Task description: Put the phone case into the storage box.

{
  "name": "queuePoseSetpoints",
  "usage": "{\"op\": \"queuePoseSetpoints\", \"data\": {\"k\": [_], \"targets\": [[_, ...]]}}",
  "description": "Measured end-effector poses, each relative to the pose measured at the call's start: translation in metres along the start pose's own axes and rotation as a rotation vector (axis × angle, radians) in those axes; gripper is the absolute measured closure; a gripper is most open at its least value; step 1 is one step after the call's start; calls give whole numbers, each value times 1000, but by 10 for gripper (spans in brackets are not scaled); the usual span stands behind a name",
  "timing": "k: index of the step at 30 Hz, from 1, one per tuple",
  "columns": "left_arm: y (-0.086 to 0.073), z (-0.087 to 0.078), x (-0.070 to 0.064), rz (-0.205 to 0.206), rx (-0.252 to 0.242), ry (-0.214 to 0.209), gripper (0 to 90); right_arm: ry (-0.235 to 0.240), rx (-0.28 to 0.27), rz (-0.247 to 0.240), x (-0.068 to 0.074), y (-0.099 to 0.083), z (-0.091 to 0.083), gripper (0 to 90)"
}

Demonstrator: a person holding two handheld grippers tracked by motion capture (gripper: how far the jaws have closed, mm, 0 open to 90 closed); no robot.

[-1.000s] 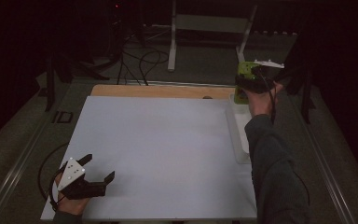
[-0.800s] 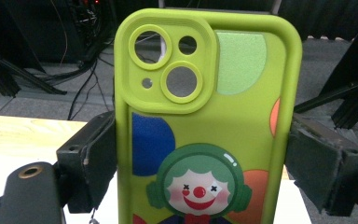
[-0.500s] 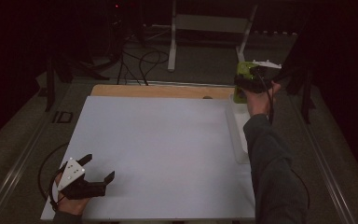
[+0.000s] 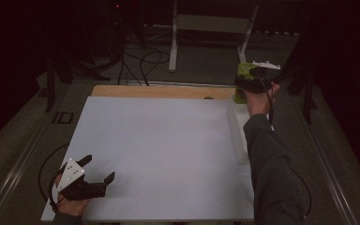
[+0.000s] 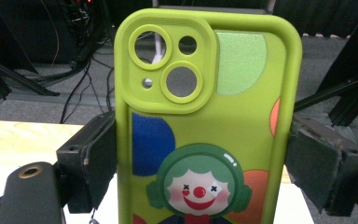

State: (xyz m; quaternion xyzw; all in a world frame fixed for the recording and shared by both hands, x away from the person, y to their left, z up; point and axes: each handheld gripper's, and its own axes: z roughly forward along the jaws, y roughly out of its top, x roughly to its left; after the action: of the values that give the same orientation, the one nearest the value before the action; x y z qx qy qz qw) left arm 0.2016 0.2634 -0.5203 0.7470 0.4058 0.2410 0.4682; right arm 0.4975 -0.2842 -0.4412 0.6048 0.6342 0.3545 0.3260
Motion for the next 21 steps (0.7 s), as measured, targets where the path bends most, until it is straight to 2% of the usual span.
{"op": "queuePoseSetpoints", "data": {"k": [21], "targets": [[-1,-1,0,-5,-2,5,0,-24,14,5,-4,-6,13,156]]}}
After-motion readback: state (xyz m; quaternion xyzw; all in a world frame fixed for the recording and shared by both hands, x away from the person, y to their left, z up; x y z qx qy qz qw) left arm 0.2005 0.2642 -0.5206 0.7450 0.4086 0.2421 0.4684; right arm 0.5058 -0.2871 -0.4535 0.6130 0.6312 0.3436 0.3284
